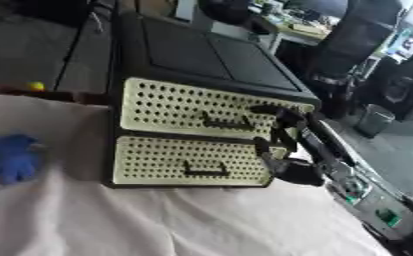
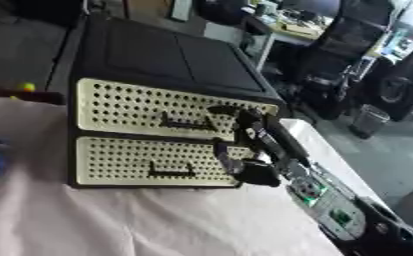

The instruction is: Pick up objects from table and place into drawer.

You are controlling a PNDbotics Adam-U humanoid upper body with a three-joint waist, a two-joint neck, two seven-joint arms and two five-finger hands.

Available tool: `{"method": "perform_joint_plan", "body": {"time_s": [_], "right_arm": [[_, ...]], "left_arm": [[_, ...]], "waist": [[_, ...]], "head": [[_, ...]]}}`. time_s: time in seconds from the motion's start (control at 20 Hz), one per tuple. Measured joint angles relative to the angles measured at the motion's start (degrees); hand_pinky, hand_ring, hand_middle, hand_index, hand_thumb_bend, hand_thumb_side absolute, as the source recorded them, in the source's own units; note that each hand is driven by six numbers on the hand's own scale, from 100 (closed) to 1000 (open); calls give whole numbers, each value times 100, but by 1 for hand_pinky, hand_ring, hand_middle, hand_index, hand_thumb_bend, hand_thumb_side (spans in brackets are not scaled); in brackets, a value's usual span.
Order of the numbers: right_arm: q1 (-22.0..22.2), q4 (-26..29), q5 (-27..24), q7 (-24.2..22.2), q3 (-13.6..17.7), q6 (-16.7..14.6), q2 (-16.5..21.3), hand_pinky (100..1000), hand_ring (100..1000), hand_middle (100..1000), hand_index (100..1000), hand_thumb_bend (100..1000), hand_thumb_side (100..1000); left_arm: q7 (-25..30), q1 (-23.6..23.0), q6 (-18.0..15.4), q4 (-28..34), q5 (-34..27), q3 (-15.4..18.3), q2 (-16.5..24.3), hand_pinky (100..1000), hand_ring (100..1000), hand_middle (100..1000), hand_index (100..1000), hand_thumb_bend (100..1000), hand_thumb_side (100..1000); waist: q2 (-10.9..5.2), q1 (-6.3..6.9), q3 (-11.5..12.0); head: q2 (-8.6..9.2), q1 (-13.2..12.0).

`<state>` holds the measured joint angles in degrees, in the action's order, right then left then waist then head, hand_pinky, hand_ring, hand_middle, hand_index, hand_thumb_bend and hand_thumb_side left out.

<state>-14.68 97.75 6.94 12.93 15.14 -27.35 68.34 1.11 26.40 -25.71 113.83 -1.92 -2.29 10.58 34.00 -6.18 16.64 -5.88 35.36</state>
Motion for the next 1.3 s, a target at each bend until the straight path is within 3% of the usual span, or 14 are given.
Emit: {"method": "perform_joint_plan", "body": {"time_s": [0.35,1.3], "right_arm": [[-56,24,-288,-217,-4,-36,0,342,100,100,868,100,299],[-94,143,-419,-526,-28,-48,-104,351,100,100,840,100,305]], "left_arm": [[19,2,19,0,1,-1,-2,556,541,656,863,169,991],[40,36,58,0,50,-1,-52,555,532,654,863,171,1000]], "waist": [[32,-34,31],[180,-173,103]], "head": [[3,0],[61,-50]]}}
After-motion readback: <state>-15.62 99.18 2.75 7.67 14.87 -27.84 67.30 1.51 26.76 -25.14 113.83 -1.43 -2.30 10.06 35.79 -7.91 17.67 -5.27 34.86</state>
